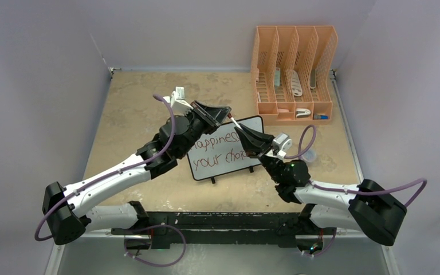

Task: Write a sentence on the whiteboard
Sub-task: Close the whiteboard marker at the center of the board.

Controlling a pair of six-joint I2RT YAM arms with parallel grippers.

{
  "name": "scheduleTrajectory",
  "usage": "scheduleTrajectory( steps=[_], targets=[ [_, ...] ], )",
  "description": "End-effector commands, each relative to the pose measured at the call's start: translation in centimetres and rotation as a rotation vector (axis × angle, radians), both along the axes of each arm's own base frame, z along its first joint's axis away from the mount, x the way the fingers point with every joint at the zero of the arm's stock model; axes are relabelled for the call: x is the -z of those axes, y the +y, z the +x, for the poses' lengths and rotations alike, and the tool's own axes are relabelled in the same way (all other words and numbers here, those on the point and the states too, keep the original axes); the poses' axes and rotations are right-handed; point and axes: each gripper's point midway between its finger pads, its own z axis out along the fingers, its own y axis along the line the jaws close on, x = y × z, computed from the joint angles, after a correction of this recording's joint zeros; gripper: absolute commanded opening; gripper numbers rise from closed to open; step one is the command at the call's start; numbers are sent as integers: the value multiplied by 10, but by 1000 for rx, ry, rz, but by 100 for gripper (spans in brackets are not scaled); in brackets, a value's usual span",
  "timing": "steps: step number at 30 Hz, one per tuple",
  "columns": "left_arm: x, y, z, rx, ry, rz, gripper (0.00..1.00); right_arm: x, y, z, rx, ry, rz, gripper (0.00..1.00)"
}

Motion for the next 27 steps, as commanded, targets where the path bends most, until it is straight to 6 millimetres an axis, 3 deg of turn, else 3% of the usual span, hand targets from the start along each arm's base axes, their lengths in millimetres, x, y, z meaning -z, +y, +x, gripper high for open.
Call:
scheduleTrajectory(
  steps=[1, 4, 7, 11, 18, 19, 24, 27],
  targets=[
    [70, -41, -84, 377, 161, 160, 0, -62, -38, 16, 162, -74, 201, 0],
    [63, -31, -76, 317, 119, 162, 0, -59, -35, 17, 154, -63, 185, 0],
    [39, -14, -60, 222, 39, 166, 0, -51, -35, 16, 147, -43, 168, 2],
    [6, 15, -38, 111, -45, 172, 0, -46, -33, 12, 121, -20, 132, 17],
    [-44, 54, -8, -36, -167, 203, 0, -44, -26, 4, 68, 6, 71, 56],
    [-50, 57, -7, -50, -184, 208, 0, -43, -24, 3, 59, 9, 56, 56],
    [-71, 71, 0, -118, -255, 244, 0, -40, -15, -7, -17, 38, 8, 74],
    [-84, 86, 5, -173, -302, 336, 0, -40, -10, -9, -39, 67, -44, 79]
  ],
)
